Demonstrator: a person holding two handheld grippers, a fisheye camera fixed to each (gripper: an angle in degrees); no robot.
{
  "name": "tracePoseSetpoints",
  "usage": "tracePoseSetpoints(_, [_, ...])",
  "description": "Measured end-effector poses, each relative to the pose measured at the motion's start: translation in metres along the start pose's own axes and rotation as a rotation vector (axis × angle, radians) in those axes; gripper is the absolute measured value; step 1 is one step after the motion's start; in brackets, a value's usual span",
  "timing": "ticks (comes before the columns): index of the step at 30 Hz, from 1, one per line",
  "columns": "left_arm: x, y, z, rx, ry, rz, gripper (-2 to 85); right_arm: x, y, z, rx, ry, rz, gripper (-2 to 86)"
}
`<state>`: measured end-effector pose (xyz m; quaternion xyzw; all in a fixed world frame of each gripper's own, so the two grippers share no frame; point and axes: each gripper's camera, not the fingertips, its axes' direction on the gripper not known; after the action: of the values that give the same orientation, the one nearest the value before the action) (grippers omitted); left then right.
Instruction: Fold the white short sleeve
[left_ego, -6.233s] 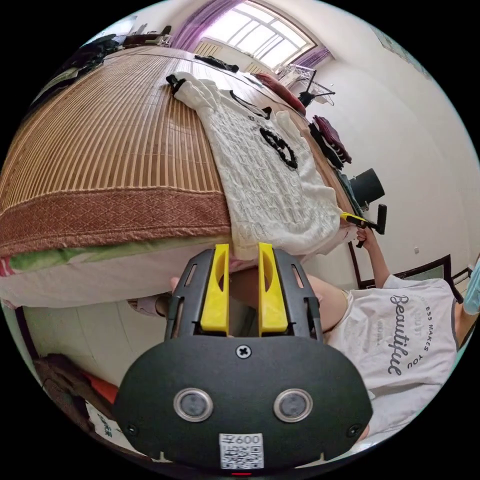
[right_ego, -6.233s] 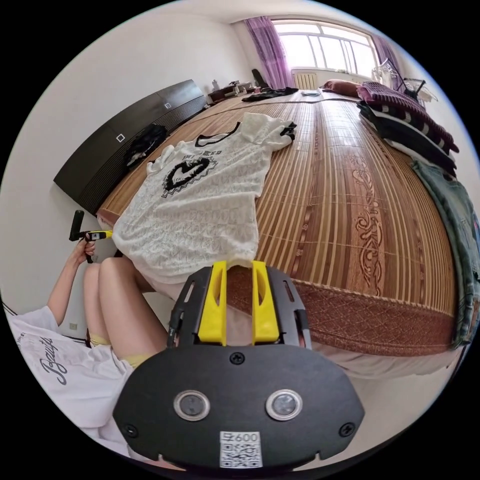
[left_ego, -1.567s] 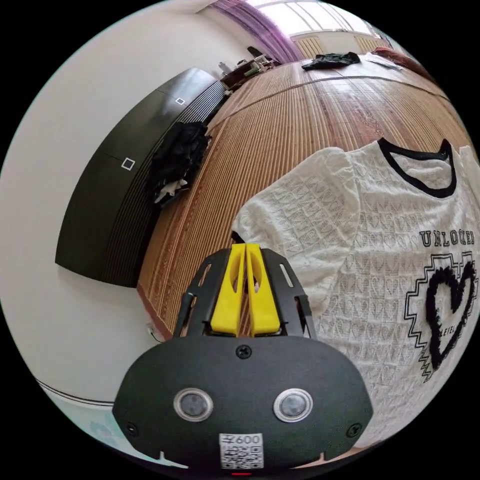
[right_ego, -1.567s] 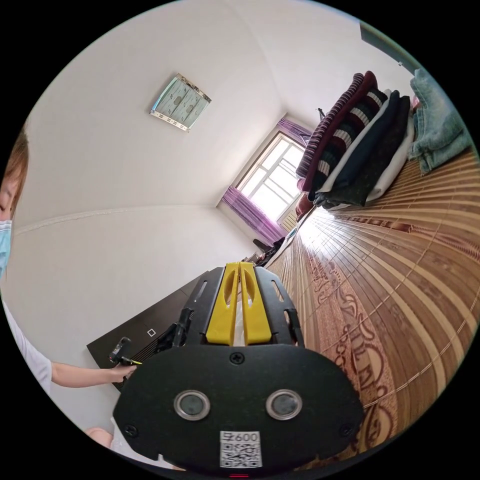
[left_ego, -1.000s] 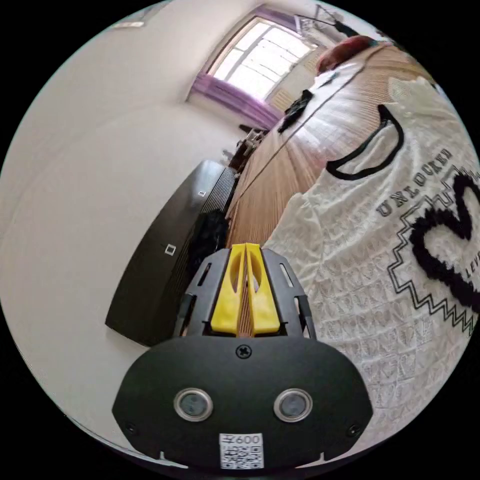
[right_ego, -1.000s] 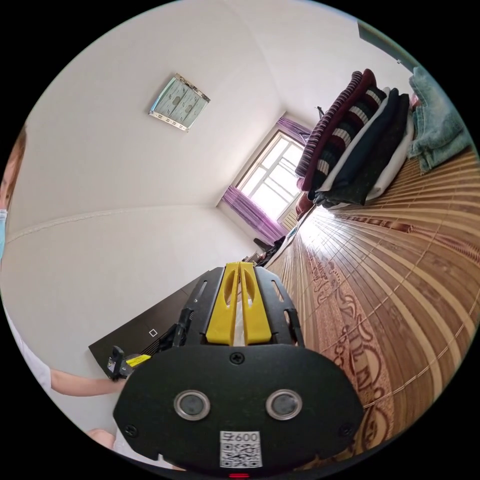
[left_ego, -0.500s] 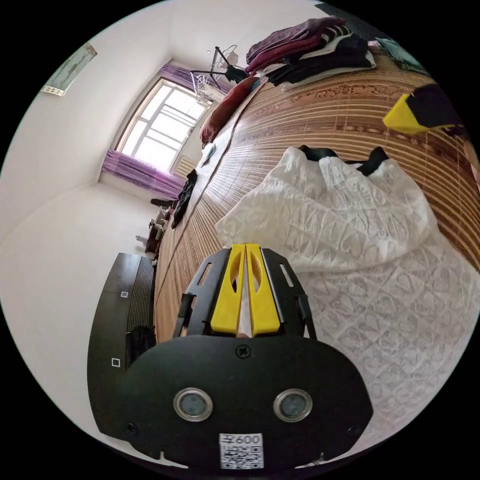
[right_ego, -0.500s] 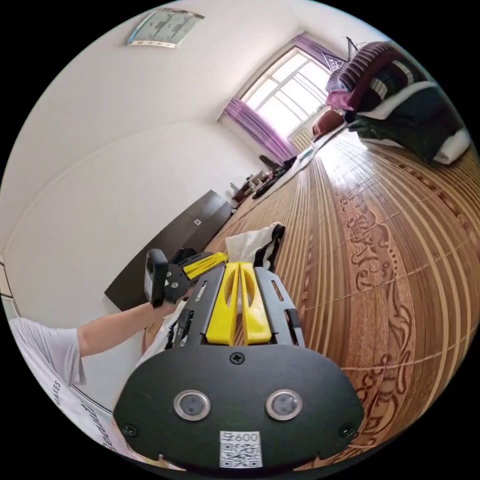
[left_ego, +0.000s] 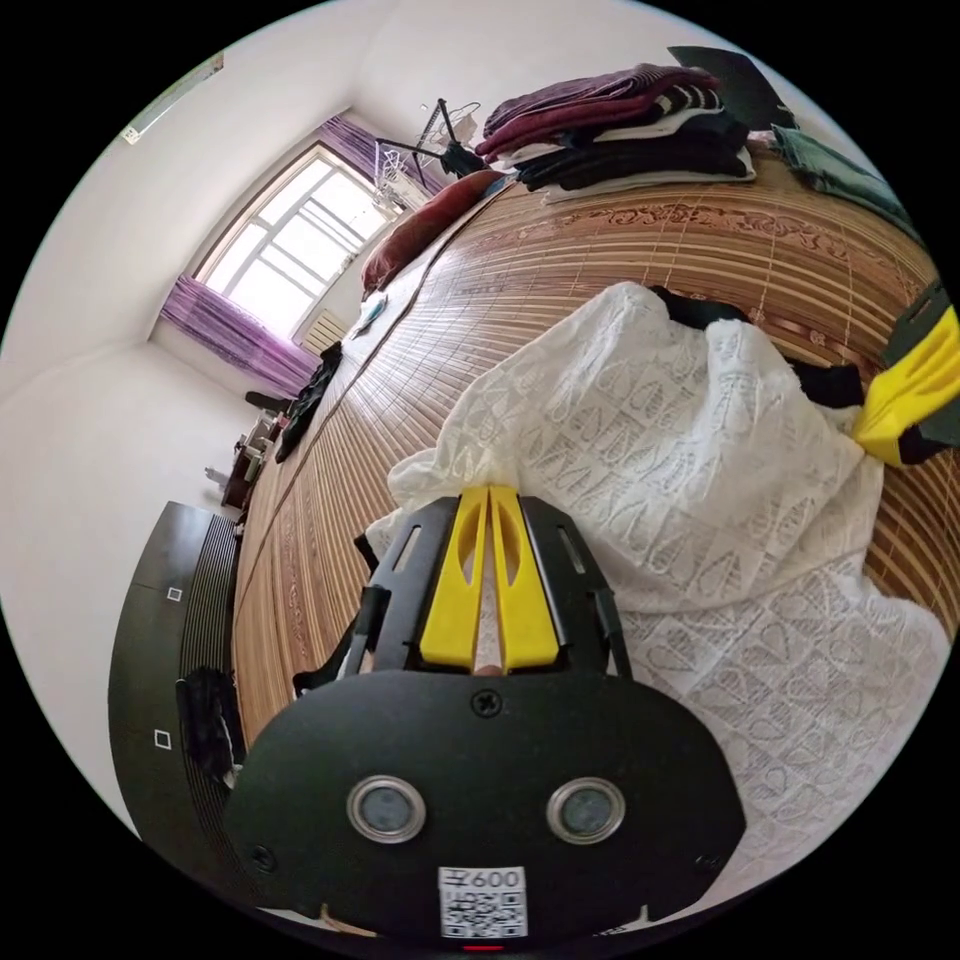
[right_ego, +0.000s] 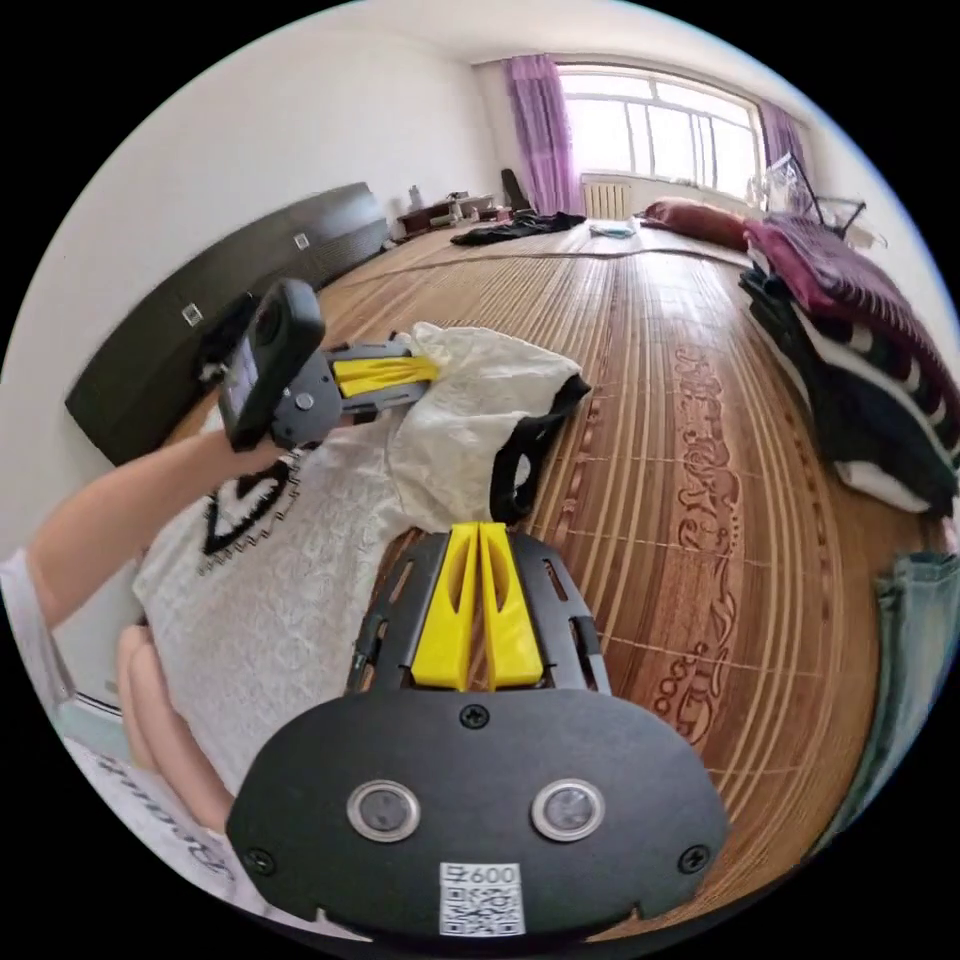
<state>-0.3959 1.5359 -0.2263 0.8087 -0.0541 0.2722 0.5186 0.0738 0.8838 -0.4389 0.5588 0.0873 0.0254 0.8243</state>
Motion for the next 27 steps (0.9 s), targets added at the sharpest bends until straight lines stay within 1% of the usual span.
tracePoseSetpoints(1, [0.001,0.005,0.001,0.002,-0.005,0.003,0.4,0.025,0.008,-0.021,0.141,-0.134,0.068,-0.9])
tracePoseSetpoints(2, [0.002,0.009,0.001,0.003,-0.013,0.007,0.4,0.032,0.013,-0.03,0.214,-0.165,0.071,-0.9])
tracePoseSetpoints(3, [0.002,0.011,0.001,0.003,-0.014,0.007,0.4,0.034,0.021,-0.04,0.322,-0.16,0.027,-0.9])
tracePoseSetpoints(4, [0.002,0.015,0.001,0.007,-0.013,0.005,0.5,0.023,0.024,-0.037,0.341,-0.071,-0.03,-0.8])
tracePoseSetpoints(6, [0.0,0.022,0.0,0.014,-0.003,-0.004,0.5,0.005,0.018,-0.015,0.26,0.038,-0.095,-0.8])
tracePoseSetpoints(7, [-0.001,0.027,-0.002,0.022,0.005,-0.01,0.6,-0.002,0.015,0.001,0.204,0.035,-0.144,-0.8])
tracePoseSetpoints(8, [-0.001,0.033,-0.008,0.045,0.001,-0.016,0.6,-0.001,0.013,0.009,0.17,0.04,-0.13,-0.8])
tracePoseSetpoints(9, [0.0,0.037,-0.013,0.068,-0.003,-0.016,0.7,0.013,0.008,0.026,0.08,0.065,-0.047,-0.8])
tracePoseSetpoints(10, [0.0,0.049,-0.03,0.156,-0.048,-0.022,0.7,0.038,0.005,0.045,-0.039,0.081,0.071,-0.9])
tracePoseSetpoints(11, [-0.002,0.069,-0.052,0.273,-0.151,-0.092,0.8,0.048,0.006,0.048,-0.056,0.053,0.095,-0.9])
tracePoseSetpoints(12, [-0.005,0.08,-0.062,0.33,-0.207,-0.151,0.8,0.056,0.009,0.043,-0.036,0.024,0.1,-0.9])
tracePoseSetpoints(13, [-0.015,0.099,-0.075,0.399,-0.261,-0.28,0.9,0.054,0.012,0.04,-0.041,0.057,0.068,-0.9])
tracePoseSetpoints(14, [-0.029,0.107,-0.073,0.359,-0.189,-0.343,0.9,0.052,0.013,0.041,-0.056,0.086,0.044,-0.9])
tracePoseSetpoints(15, [-0.035,0.107,-0.069,0.319,-0.137,-0.338,0.9,0.05,0.016,0.043,-0.071,0.113,0.013,-0.9])
tracePoseSetpoints(16, [-0.039,0.101,-0.062,0.246,-0.069,-0.271,0.9,0.054,0.018,0.044,-0.078,0.088,-0.006,-0.9])
tracePoseSetpoints(17, [-0.034,0.092,-0.06,0.202,-0.066,-0.185,0.9,0.058,0.02,0.045,-0.087,0.057,-0.013,-0.9])
tracePoseSetpoints(19, [-0.02,0.077,-0.064,0.192,-0.133,-0.078,0.9,0.079,0.026,0.044,-0.105,-0.041,-0.012,-0.9])
tracePoseSetpoints(21, [-0.004,0.056,-0.064,0.172,-0.133,0.043,0.9,0.093,0.031,0.038,-0.06,-0.042,0.004,-0.9])
tracePoseSetpoints(22, [0.008,0.04,-0.061,0.133,-0.112,0.117,0.8,0.099,0.035,0.034,-0.025,-0.022,0.004,-0.8])
tracePoseSetpoints(24, [0.023,0.019,-0.054,0.1,-0.104,0.158,0.8,0.105,0.041,0.029,0.013,-0.005,-0.009,-0.8])
tracePoseSetpoints(25, [0.032,0.004,-0.043,0.035,-0.075,0.176,0.8,0.11,0.046,0.026,0.041,-0.004,-0.016,-0.8])
tracePoseSetpoints(26, [0.037,-0.011,-0.031,-0.029,-0.029,0.143,0.7,0.113,0.049,0.026,0.051,-0.005,-0.016,-0.9])
tracePoseSetpoints(27, [0.036,-0.017,-0.03,-0.03,-0.019,0.095,0.7,0.121,0.053,0.027,0.054,-0.009,-0.012,-0.9])
